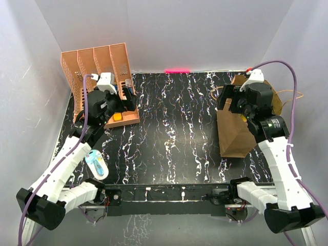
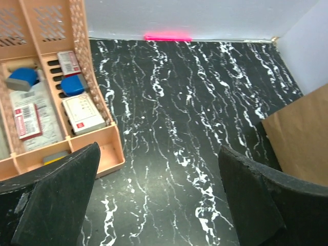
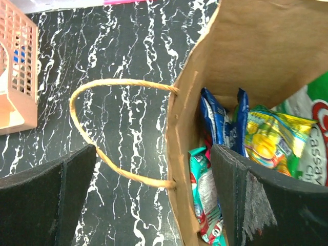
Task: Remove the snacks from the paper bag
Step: Adjust the paper bag at the center of the board.
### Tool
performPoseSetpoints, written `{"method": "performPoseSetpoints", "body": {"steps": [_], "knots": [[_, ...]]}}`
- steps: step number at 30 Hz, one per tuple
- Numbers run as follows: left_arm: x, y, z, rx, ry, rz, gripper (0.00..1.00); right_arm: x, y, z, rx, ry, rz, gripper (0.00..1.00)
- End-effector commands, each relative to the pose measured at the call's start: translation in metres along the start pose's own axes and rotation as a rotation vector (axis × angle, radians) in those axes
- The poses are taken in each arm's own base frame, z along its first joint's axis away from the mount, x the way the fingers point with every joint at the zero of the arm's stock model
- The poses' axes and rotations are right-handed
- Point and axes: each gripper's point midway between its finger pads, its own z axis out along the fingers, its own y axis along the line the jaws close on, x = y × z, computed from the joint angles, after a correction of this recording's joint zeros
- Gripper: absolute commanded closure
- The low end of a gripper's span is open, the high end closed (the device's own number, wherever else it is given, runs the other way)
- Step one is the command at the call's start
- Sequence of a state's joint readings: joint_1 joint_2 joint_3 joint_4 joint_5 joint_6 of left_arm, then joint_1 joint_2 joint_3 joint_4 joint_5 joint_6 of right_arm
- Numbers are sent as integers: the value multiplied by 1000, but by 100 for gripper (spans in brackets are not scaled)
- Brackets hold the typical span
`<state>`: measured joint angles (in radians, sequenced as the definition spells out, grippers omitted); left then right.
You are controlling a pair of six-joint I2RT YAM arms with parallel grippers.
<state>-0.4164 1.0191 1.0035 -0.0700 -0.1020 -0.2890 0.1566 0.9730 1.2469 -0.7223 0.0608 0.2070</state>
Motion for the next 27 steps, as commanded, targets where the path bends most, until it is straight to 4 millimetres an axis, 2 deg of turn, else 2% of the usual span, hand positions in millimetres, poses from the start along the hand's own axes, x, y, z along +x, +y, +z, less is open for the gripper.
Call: {"method": "performPoseSetpoints", "body": {"steps": [1, 6, 11, 14, 19, 23, 27], "knots": [[-19, -26, -1, 106, 40, -36, 2, -32, 25, 3, -124, -102, -19, 2], [-23, -43, 22, 165, 124, -18, 2, -36, 35, 12, -163, -88, 2, 2], [-46, -58, 39, 219, 86, 10, 2, -38, 44, 24, -190, -39, 34, 2], [-50, -61, 45, 235, 74, 37, 2, -41, 49, 29, -209, -24, 41, 2], [-40, -53, 42, 225, 47, 70, 2, -52, 58, 33, -247, -30, 32, 5], [-24, -43, 38, 200, 52, 81, 2, -60, 61, 31, -260, -45, 8, 9], [-12, -36, 39, 175, 68, 89, 2, -69, 51, 23, -203, -56, -27, 9]]}}
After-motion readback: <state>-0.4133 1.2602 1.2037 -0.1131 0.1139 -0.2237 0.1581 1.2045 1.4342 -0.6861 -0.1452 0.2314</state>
